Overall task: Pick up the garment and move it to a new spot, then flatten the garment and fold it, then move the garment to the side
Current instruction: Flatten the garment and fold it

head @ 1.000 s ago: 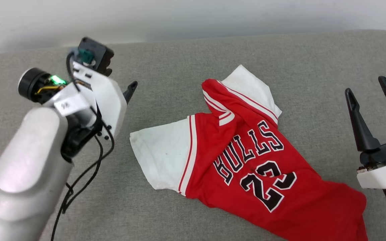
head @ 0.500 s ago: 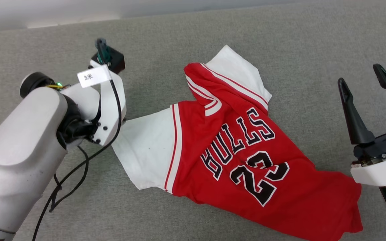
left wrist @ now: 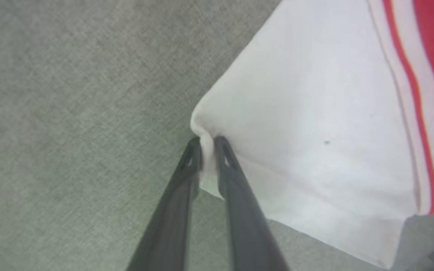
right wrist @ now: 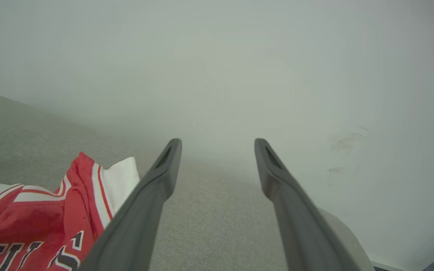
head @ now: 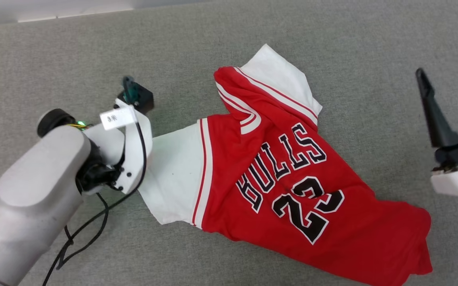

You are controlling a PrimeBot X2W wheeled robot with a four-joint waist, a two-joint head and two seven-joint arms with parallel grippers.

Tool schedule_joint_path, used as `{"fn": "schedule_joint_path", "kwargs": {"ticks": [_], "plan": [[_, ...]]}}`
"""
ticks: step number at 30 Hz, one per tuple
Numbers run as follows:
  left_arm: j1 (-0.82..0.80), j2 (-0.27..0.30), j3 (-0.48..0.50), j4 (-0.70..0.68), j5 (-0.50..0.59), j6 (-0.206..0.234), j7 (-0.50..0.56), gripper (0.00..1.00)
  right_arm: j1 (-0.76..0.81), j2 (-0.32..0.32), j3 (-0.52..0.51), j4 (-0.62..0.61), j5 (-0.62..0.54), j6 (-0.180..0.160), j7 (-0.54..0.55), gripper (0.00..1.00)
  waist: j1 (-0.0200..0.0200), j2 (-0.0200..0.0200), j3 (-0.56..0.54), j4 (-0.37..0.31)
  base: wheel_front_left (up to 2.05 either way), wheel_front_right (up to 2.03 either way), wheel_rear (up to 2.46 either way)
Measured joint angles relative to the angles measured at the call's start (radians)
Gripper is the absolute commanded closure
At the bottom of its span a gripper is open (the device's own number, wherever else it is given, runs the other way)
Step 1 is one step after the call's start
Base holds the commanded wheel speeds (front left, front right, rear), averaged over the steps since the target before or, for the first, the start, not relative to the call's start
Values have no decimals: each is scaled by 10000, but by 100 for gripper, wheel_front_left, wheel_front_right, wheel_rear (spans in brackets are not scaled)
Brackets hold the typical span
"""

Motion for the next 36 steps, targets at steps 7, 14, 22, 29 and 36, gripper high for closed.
{"fn": "schedule_joint_path", "kwargs": {"ticks": [7, 14, 22, 29, 36], "plan": [[10, 516, -104, -1009, -173, -2, -1367, 100, -1830, -1490, 587, 303, 696, 0, 1137, 0, 0, 0, -360, 558, 0, 0, 0], [15, 717, 75, -1956, -157, 2, -2084, 100, -4109, -3361, 3045, 909, 2359, 0, 3937, 0, 0, -1, -395, 1228, 0, 0, 0], [-78, 405, 13, -2738, 238, 117, -2468, 100, -7322, -4451, 7008, 1971, 5379, 0, 8924, 0, 0, 0, 143, 1986, 0, 0, 0], [-577, -19, 27, -3057, 564, 190, -2792, 100, -9077, -4174, 8383, 3310, 6132, 0, 10590, 0, 1, -1, 951, 2554, 0, 0, 0], [-950, -330, -2, -3099, 894, 230, -3131, 100, -9452, -3576, 9505, 4577, 6533, 0, 10504, 0, 1, 0, 1888, 3074, 0, 0, 0]]}}
